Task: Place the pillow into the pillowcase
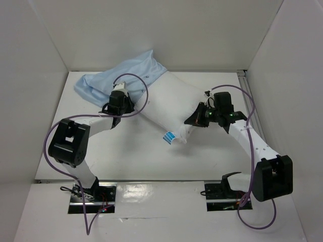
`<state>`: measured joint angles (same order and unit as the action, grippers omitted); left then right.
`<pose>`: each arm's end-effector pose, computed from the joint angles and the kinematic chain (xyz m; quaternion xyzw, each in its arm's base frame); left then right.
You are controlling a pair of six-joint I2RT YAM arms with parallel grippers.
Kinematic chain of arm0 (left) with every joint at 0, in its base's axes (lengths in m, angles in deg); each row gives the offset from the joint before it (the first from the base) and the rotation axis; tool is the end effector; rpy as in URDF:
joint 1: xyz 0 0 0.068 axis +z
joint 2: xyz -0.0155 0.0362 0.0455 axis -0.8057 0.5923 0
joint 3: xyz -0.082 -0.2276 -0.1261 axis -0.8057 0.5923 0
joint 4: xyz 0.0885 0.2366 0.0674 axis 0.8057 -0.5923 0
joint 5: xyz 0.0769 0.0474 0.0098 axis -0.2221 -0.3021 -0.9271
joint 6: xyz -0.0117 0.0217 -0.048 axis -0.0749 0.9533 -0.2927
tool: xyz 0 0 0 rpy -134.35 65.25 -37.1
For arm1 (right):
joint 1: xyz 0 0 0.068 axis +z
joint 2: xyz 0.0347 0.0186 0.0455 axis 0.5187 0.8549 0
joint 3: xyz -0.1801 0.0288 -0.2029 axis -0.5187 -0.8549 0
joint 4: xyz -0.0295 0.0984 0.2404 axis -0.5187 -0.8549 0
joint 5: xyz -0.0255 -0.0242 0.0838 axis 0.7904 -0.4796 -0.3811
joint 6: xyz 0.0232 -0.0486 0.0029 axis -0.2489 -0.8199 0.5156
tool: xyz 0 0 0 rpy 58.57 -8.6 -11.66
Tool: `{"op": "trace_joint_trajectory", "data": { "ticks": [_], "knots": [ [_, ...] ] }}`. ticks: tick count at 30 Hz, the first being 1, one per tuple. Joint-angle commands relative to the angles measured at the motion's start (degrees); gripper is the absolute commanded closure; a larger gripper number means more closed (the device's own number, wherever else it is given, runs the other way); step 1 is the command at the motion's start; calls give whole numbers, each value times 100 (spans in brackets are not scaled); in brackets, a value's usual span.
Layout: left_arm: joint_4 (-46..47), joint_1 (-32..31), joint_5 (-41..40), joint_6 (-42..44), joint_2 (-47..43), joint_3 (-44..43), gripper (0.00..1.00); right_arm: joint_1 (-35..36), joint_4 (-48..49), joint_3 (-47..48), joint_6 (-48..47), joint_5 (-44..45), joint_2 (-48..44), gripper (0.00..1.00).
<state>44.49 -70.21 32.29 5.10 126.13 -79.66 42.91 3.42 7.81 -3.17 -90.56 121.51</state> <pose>0.3569 -0.1016 0.2009 -0.1091 0.8308 -0.1597 0.5219 0.2525 0.0727 0.2667 0.0474 0.8816 0.3972 0.2504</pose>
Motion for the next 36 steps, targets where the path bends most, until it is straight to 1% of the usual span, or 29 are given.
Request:
{"op": "trace_joint_trajectory", "data": {
  "ticks": [1,2,4,6,11,14,16,19,21,23,25,28,29,31,32,34,36],
  "knots": [
    [-42,133,-284,35,-189,-187,80,-172,224,394,-130,-123,-36,100],
    [-112,185,-284,35,-250,-248,91,-173,224,395,-131,-123,-36,100],
    [-314,186,-344,35,-303,-249,100,-173,224,457,-131,-123,25,100],
    [-377,186,-345,35,-434,-302,100,-173,276,457,-131,-184,87,100],
    [-552,186,-591,35,-768,23,100,-234,277,571,-183,-184,140,100],
    [-605,353,-539,-18,-821,94,100,-305,277,624,-288,-246,140,100],
    [-605,423,-424,-18,-822,94,98,-305,277,624,-289,-246,140,100],
    [-658,423,-197,34,-822,-46,78,-305,277,624,-289,-298,140,100],
    [-658,423,-4,35,-770,-108,70,-305,277,624,-289,-298,140,100],
    [-658,423,50,35,-655,-179,70,-305,277,624,-289,-298,140,100],
    [-710,423,50,35,-532,-345,74,-305,277,624,-289,-298,140,100],
    [-764,423,120,-17,-426,-469,73,-357,225,624,-341,-246,140,100],
    [-764,423,121,-18,-426,-469,74,-357,224,624,-342,-246,140,100],
    [-711,423,121,-18,-505,-469,96,-357,224,624,-342,-246,140,100],
    [-763,423,121,-18,-505,-469,100,-357,224,624,-342,-246,140,100],
    [-842,423,243,-18,-707,-469,100,-357,224,624,-342,-246,140,100],
    [-1035,336,568,-18,-847,-469,100,-357,408,624,-202,-246,140,100]
  ]
}}
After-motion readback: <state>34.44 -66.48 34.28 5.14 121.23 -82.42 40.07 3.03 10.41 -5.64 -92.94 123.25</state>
